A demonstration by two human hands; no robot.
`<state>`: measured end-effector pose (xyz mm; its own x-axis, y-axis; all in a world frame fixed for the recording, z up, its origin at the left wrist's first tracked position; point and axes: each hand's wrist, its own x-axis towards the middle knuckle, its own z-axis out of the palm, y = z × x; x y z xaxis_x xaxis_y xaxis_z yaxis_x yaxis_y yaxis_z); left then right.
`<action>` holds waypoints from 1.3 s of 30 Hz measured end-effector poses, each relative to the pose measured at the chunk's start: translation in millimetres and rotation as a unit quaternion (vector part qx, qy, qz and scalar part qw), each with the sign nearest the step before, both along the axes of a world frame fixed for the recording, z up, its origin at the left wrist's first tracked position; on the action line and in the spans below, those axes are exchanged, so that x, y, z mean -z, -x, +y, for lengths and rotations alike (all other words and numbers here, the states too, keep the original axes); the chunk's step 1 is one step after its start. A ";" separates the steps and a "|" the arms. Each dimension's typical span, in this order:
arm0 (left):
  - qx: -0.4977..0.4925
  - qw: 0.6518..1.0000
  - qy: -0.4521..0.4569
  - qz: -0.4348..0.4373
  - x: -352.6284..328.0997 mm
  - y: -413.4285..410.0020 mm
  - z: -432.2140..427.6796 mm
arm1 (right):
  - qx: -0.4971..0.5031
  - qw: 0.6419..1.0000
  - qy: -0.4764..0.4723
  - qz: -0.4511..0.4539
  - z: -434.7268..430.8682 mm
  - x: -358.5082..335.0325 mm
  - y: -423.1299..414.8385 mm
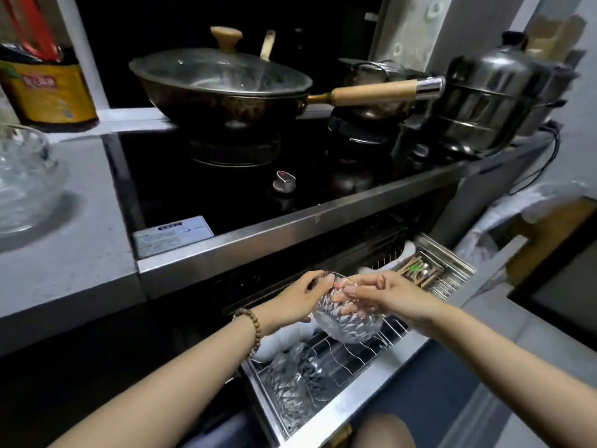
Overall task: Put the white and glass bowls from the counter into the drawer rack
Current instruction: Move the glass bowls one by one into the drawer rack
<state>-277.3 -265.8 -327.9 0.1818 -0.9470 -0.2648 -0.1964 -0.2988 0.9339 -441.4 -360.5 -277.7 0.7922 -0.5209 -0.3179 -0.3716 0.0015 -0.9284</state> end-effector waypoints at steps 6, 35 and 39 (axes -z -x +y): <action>0.006 0.999 -0.021 -0.033 62.6 -7.8 1.3 | 0.087 0.994 -0.055 0.043 -12.5 49.3 -12.0; 0.080 0.861 -0.040 -0.500 177.1 -20.9 34.7 | 0.069 0.930 -0.245 0.265 -42.6 164.3 -61.1; 0.077 0.858 -0.040 -0.506 178.2 -20.9 35.0 | 0.009 0.933 -0.210 0.293 -34.1 165.6 -63.1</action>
<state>-256.3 -230.8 -506.1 0.2315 -0.9665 -0.1108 -0.9373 -0.2521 0.2405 -378.2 -394.6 -443.3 0.4105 -0.2643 -0.8727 -0.8120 0.3295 -0.4817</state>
